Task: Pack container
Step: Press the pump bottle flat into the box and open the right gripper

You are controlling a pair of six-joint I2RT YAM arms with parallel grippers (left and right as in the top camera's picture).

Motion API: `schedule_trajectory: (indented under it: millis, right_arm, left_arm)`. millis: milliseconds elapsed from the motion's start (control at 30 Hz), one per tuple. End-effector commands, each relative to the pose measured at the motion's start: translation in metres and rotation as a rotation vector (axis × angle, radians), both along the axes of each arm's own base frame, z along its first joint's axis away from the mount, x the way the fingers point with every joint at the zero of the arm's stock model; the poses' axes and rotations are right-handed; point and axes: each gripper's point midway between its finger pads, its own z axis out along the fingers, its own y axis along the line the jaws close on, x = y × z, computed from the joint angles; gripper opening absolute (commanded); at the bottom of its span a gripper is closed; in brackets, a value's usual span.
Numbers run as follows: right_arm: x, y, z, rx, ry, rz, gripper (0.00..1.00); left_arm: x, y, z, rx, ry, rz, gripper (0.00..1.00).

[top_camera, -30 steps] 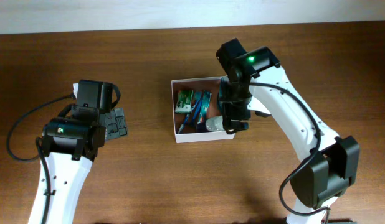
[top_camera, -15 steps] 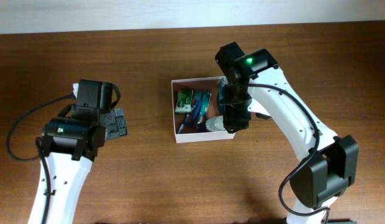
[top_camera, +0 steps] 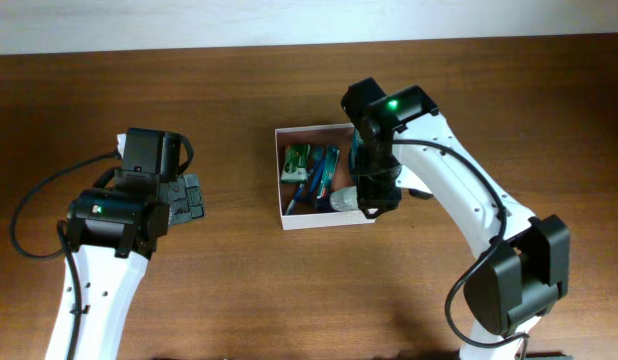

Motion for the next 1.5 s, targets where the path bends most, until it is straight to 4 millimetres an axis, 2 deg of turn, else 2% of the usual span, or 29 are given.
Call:
schedule_trajectory:
  millis: [0, 133, 300, 567, 700, 900, 1133, 1467]
  right_arm:
    - [-0.001, 0.001, -0.003, -0.010, 0.002, -0.001, 0.57]
    - [0.000, 0.001, -0.003, -0.008, -0.001, -0.001, 0.55]
    - [0.001, 0.003, -0.003, 0.003, -0.007, 0.010, 0.48]
    - [0.004, 0.003, 0.002, 0.010, -0.025, 0.018, 0.45]
    - [0.009, 0.000, 0.006, 0.016, -0.045, 0.042, 0.37]
    - [0.011, -0.002, 0.007, 0.015, -0.046, 0.037, 0.37]
    - [0.012, -0.005, 0.008, 0.001, -0.054, 0.045, 0.28]
    - [0.028, -0.014, 0.019, 0.007, -0.111, 0.100, 0.22]
  left_arm:
    - [0.000, 0.003, -0.001, 0.006, 0.002, 0.018, 0.99]
    - [0.000, 0.003, -0.001, 0.006, 0.002, 0.018, 1.00]
    - [0.000, 0.003, -0.001, 0.006, 0.002, 0.018, 1.00]
    - [0.000, 0.003, -0.001, 0.006, 0.002, 0.018, 1.00]
    - [0.000, 0.003, -0.001, 0.006, 0.002, 0.018, 0.99]
    - [0.000, 0.003, -0.001, 0.006, 0.002, 0.018, 0.99]
    - [0.000, 0.003, -0.001, 0.006, 0.002, 0.018, 0.99]
    - [0.000, 0.003, -0.001, 0.006, 0.002, 0.018, 0.99]
